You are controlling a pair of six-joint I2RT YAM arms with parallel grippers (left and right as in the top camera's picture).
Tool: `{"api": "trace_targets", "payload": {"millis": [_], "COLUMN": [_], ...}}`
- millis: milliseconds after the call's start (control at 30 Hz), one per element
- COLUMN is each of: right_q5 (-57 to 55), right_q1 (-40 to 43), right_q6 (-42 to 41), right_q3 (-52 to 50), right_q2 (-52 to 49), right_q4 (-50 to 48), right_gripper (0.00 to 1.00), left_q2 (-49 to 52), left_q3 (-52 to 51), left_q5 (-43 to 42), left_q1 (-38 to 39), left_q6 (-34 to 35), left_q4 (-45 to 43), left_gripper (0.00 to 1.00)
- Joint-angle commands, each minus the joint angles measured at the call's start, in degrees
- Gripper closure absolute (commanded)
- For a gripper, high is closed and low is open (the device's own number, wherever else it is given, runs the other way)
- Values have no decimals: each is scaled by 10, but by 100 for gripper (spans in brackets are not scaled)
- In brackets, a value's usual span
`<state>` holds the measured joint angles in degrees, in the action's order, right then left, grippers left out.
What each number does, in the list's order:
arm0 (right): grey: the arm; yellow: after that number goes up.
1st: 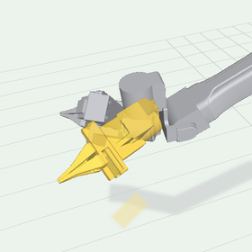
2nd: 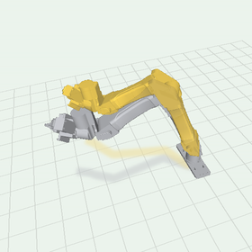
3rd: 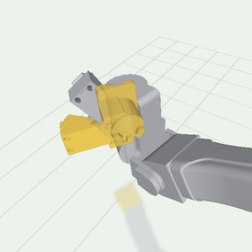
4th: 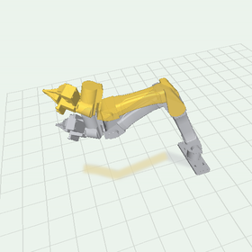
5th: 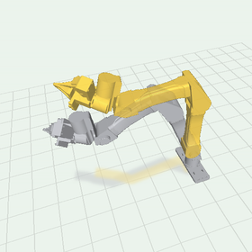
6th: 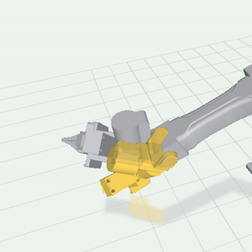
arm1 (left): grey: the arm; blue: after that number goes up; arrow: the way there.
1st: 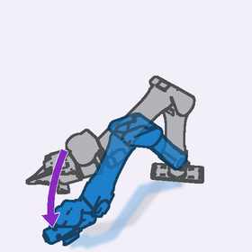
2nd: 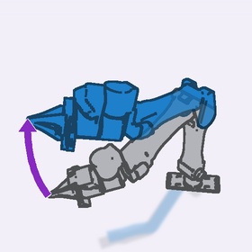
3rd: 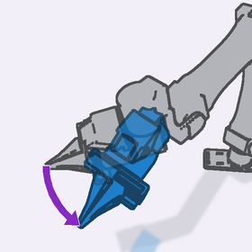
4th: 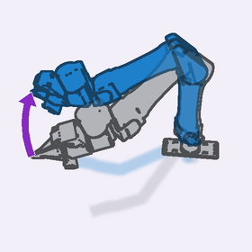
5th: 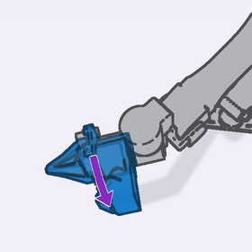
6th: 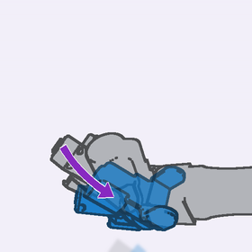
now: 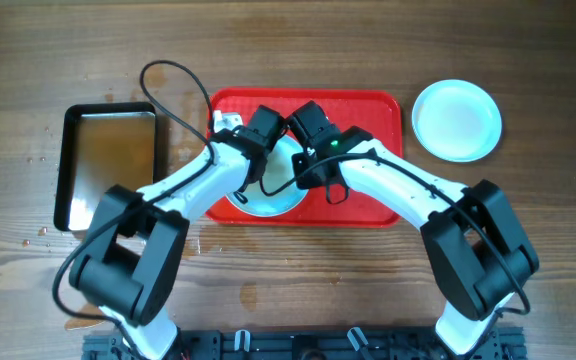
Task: Clean dirty plates on tray and stack at the side
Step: 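Scrub the plate with the left sponge while the right gripper holds the rim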
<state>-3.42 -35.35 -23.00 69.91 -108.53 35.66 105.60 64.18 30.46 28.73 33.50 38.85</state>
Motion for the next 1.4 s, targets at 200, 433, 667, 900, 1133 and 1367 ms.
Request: {"api": "trace_targets", "payload": {"millis": [200, 433, 667, 900, 1133, 1367], "right_q5": [-47, -41, -41, -41, -41, -41], "right_q1": [12, 12, 12, 12, 12, 12], "right_q6": [3, -12, -12, -12, -12, -12], "right_q3": [-12, -12, -12, -12, -12, -13], "right_q2": [-7, -8, -8, -8, -8, -8], "right_q4": [15, 12, 12, 15, 16, 19], "right_gripper": [96, 96, 96, 96, 96, 96], "left_q2": [-62, -62, -32, 2, 0, -31], "left_q3": [0, -1, -50, -62, -54, -24], "left_q5": [-260, -459, -440, -297, -92, 59], "left_q1": [-37, -73, -56, -56, -56, -31], "left_q6": [4, 4, 4, -25, -89, -118], "left_q4": [-24, -29, -66, -76, -65, -52], "left_gripper": [96, 96, 96, 96, 96, 96]}}
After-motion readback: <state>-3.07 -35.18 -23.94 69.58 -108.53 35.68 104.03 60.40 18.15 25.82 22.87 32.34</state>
